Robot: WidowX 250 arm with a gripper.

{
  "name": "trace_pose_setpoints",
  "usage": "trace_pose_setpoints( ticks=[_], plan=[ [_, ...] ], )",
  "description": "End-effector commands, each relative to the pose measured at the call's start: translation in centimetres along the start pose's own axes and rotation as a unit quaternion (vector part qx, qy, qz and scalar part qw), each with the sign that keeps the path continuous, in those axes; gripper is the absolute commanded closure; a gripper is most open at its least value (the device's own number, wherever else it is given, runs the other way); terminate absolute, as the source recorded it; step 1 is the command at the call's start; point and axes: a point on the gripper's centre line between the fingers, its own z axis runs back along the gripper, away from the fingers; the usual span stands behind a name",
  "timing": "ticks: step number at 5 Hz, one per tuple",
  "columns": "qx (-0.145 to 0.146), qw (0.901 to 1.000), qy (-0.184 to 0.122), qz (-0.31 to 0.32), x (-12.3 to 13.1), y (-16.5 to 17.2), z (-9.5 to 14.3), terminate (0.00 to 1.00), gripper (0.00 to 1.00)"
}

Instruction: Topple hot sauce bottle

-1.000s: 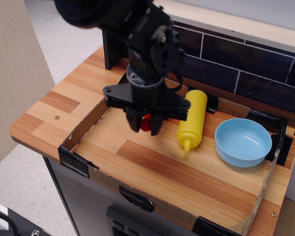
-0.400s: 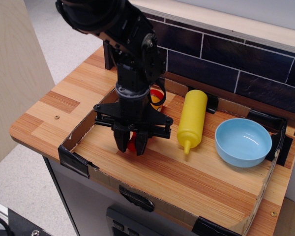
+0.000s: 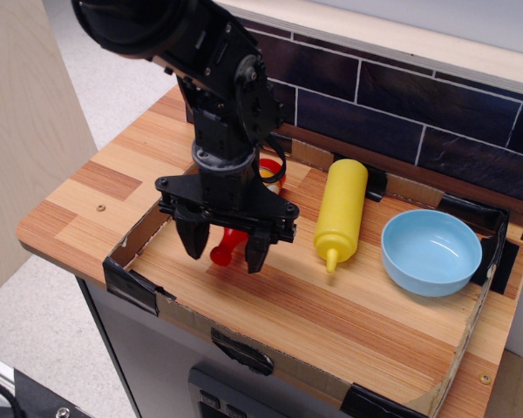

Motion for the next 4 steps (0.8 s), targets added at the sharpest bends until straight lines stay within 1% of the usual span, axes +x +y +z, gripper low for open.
trace_pose_setpoints(
  ticks=[1, 2, 3, 4],
  plan=[
    [-0.01, 0.9977, -0.066, -0.012, 1.2, -0.5, 5.0, 0.0, 0.0],
    [-0.009, 0.9983, -0.046, -0.035, 1.9, -1.0, 6.6, 0.0, 0.0],
    [-0.009, 0.9983, -0.046, -0.035, 1.9, -1.0, 6.6, 0.0, 0.0],
    [-0.009, 0.9983, -0.046, -0.035, 1.9, -1.0, 6.6, 1.0, 0.0]
  ],
)
